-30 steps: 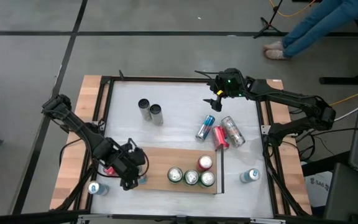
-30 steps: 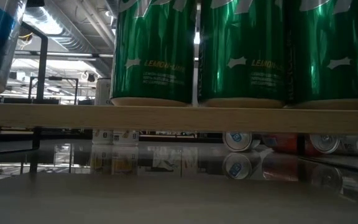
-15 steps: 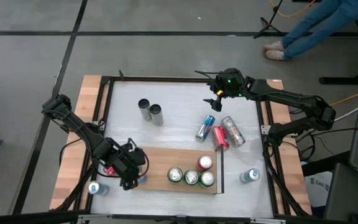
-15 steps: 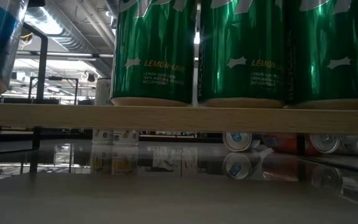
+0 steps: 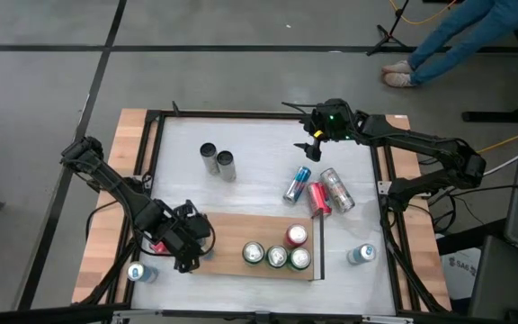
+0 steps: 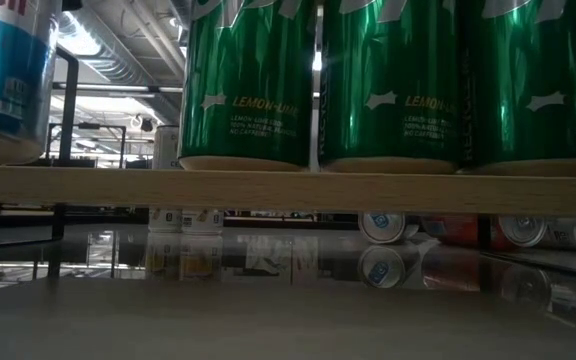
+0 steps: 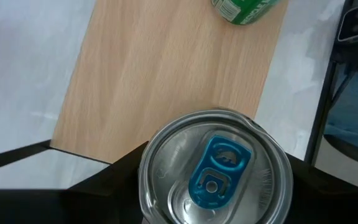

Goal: Place canned beverage on shelf
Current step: Put the blue soda can on the shelf

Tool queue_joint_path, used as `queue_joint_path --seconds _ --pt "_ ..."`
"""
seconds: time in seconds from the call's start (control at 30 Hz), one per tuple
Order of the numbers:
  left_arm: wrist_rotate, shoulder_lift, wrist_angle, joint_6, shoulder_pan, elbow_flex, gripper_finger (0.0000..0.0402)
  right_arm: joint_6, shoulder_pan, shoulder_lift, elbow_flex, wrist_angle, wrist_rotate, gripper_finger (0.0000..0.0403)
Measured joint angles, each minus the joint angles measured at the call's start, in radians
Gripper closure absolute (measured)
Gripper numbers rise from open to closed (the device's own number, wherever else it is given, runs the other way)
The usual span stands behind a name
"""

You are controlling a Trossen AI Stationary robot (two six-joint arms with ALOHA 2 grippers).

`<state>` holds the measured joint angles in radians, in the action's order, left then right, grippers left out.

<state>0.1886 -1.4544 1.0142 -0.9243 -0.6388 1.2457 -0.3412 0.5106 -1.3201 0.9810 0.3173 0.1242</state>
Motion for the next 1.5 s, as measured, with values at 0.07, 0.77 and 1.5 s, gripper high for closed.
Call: queue_joint_path --seconds 0.07,0.77,1.5 --pt "0.000 0.000 0.000 0.022 0.000 0.000 0.0163 0.000 0.000 0.000 0.000 0.000 0.000 0.0022" --pt "0.004 0.000 -0.006 0.070 0.000 0.000 0.0148 0.000 0.000 0.000 0.000 0.000 0.000 0.0022" --pt "0.005 0.001 -0.010 0.068 0.001 0.001 0.0103 0.000 0.000 0.000 0.000 0.000 0.000 0.0022"
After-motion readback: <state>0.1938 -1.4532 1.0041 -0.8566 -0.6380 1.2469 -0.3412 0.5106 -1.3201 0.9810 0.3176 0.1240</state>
